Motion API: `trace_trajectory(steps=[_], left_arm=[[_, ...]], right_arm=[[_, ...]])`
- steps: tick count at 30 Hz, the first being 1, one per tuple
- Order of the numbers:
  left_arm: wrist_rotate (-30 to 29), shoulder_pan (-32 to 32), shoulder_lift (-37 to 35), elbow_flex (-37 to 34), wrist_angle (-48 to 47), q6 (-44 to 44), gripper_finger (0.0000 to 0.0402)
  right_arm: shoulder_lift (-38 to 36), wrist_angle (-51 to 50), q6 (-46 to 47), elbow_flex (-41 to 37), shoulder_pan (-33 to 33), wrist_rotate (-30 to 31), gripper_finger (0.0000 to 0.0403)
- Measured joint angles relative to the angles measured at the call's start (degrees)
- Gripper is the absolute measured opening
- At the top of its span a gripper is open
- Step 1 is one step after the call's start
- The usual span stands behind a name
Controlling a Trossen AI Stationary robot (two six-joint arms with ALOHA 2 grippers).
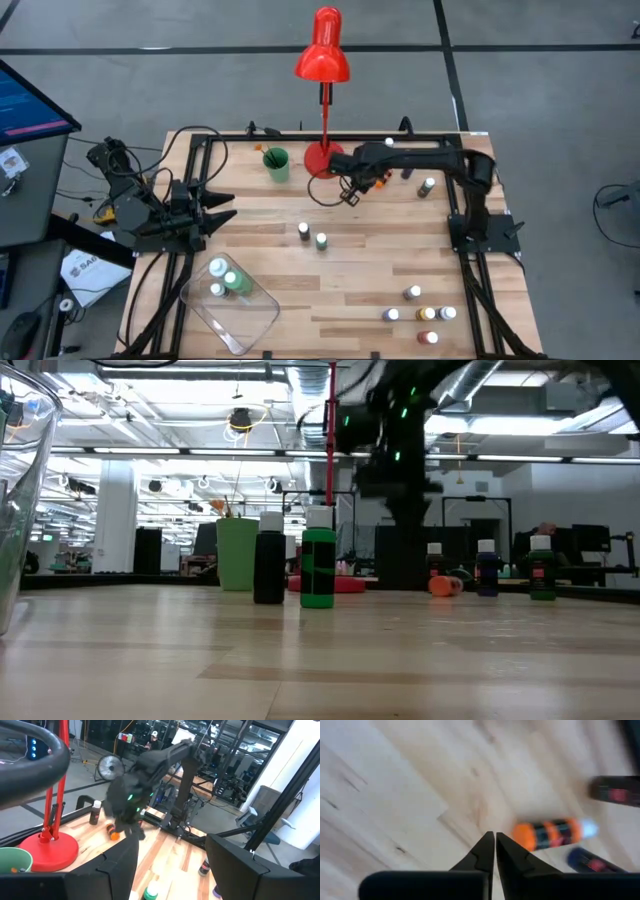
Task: Pick & Place Paint Supplies
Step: Move the orange coloring bottle to the center of the table
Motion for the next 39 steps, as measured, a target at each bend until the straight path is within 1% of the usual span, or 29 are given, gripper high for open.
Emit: trace_trajectory(steps=[3,5,8,12,14,16,19,21,26,28,29,30,34,37,39], left_arm=[[0.0,0.0,0.0,0.0,0.0,0.1,0.0222],[0.0,0.0,0.0,0.0,0.0,0.1,0.0222],[0.0,0.0,0.0,0.0,0.0,0.2,0.0222],[0.0,0.0,0.0,0.0,0.0,0.3,0.0222],[0.0,0.0,0.0,0.0,0.0,0.3,0.0222],[0.0,0.0,0.0,0.0,0.0,0.3,0.0222],[0.0,0.0,0.0,0.0,0.0,0.3,0.0222],[0.0,0.0,0.0,0.0,-0.1,0.3,0.0222],[0.0,0.0,0.0,0.0,0.0,0.3,0.0222],[0.0,0.0,-0.1,0.0,0.0,0.3,0.0222],[0.1,0.0,-0.1,0.0,0.0,0.2,0.0222],[0.3,0.0,-0.1,0.0,0.0,0.1,0.0222],[0.5,0.0,-0.1,0.0,0.0,0.1,0.0222],[0.5,0.0,-0.1,0.0,0.0,0.1,0.0222],[0.5,0.0,-0.1,0.0,0.0,0.1,0.0222]], right_arm=[[-3.9,-2.4,4.5,-0.6,-0.6,3.6,0.0017],[-5.9,-4.1,8.9,-1.7,-1.8,4.8,0.0036],[-9.1,-6.2,17.1,-5.9,-3.3,4.6,0.0078],[-13.3,-6.2,26.9,-13.1,-4.7,2.5,0.0148],[-15.0,-4.6,28.8,-16.3,-5.3,1.1,0.0184],[-16.0,-0.7,30.0,-18.7,-5.4,0.8,0.0218],[-15.7,1.8,30.8,-21.1,-6.1,-0.5,0.0252],[-15.4,2.8,31.1,-22.5,-6.7,-1.6,0.0258],[-13.4,3.7,29.8,-25.0,-7.7,-1.1,0.0259],[-12.2,6.9,29.0,-26.1,-8.4,-1.9,0.0259],[-11.5,6.9,28.6,-26.7,-8.7,-2.1,0.0258],[-10.9,6.5,28.1,-26.9,-8.8,-2.1,0.0258],[-7.8,9.9,24.9,-26.8,-9.8,-2.3,0.0258],[-5.5,11.3,23.2,-26.7,-10.8,-4.6,0.0253],[-4.3,11.3,21.6,-26.4,-11.1,-6.5,0.0239]])
